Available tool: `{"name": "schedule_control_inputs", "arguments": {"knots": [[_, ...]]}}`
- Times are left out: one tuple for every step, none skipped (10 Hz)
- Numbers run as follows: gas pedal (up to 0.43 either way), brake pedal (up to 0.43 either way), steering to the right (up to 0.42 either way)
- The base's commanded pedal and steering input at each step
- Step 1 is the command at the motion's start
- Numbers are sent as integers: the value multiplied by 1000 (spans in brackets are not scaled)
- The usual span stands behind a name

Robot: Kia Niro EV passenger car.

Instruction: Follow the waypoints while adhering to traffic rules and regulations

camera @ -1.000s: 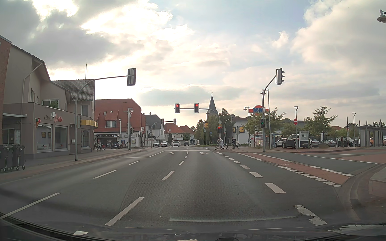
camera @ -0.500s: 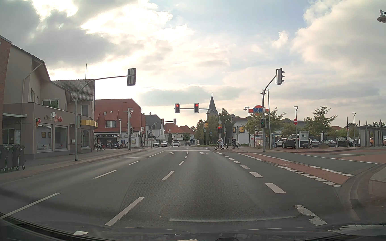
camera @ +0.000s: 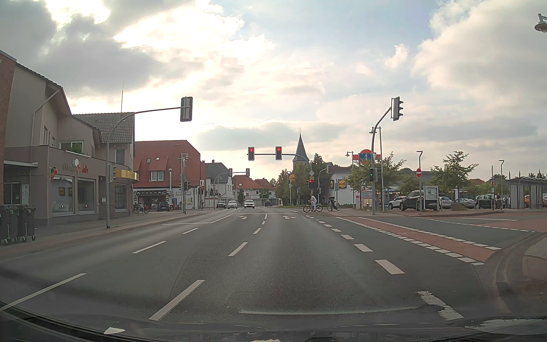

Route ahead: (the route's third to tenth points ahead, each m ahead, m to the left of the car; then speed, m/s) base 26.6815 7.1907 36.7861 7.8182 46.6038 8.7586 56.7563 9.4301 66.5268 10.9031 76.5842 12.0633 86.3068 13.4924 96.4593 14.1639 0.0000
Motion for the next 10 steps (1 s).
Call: {"name": "schedule_control_inputs", "arguments": {"knots": [[0, 220, -5], [0, 220, -5], [0, 220, -5], [0, 220, -5], [0, 220, -5], [0, 220, -5], [0, 220, -5], [0, 220, -5], [0, 220, -5], [0, 220, -5]]}}
